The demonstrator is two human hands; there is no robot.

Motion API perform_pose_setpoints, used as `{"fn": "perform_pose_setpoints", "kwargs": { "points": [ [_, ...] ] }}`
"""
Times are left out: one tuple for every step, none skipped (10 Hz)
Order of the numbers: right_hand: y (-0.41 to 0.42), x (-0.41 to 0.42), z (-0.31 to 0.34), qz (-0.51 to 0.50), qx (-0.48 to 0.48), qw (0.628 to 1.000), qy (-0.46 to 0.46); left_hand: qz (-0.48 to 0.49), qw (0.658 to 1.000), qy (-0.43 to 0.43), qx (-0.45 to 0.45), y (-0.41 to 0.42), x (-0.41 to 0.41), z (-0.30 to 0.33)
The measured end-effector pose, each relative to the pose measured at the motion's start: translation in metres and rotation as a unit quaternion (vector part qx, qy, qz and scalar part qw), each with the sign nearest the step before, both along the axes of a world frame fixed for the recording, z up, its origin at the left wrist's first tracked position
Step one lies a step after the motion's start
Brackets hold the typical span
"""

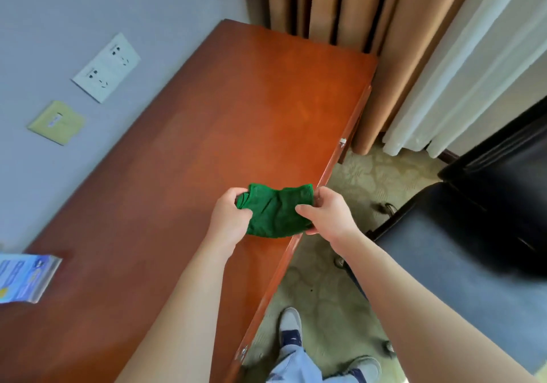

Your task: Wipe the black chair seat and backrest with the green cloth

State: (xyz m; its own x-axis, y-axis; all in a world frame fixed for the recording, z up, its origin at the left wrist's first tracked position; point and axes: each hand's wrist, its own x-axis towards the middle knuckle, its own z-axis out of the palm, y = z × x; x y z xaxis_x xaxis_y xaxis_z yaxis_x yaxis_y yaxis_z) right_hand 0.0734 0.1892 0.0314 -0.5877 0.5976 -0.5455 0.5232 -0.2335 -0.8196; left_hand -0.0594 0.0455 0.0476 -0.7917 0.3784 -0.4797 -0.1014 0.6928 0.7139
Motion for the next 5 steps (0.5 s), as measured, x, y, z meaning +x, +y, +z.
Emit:
{"fn": "perform_pose_setpoints", "kwargs": {
  "points": [
    [-0.018,-0.024,-0.017,0.010,0.000,0.999,-0.034,-0.004,0.999,0.032,-0.023,-0.012,-0.023,-0.019],
    [-0.033,-0.042,-0.036,0.025,-0.002,0.997,-0.068,-0.022,0.997,0.058,-0.051,-0.019,-0.046,-0.043],
    [-0.037,-0.047,-0.050,0.047,0.044,0.993,-0.103,-0.037,0.991,0.093,-0.091,-0.022,-0.059,-0.058],
    [-0.036,-0.043,-0.056,0.054,0.053,0.991,-0.112,-0.045,0.986,0.103,-0.123,-0.022,-0.060,-0.060],
    [-0.029,-0.035,-0.059,0.056,0.044,0.992,-0.107,-0.062,0.978,0.108,-0.166,-0.019,-0.061,-0.064]
  ]
}}
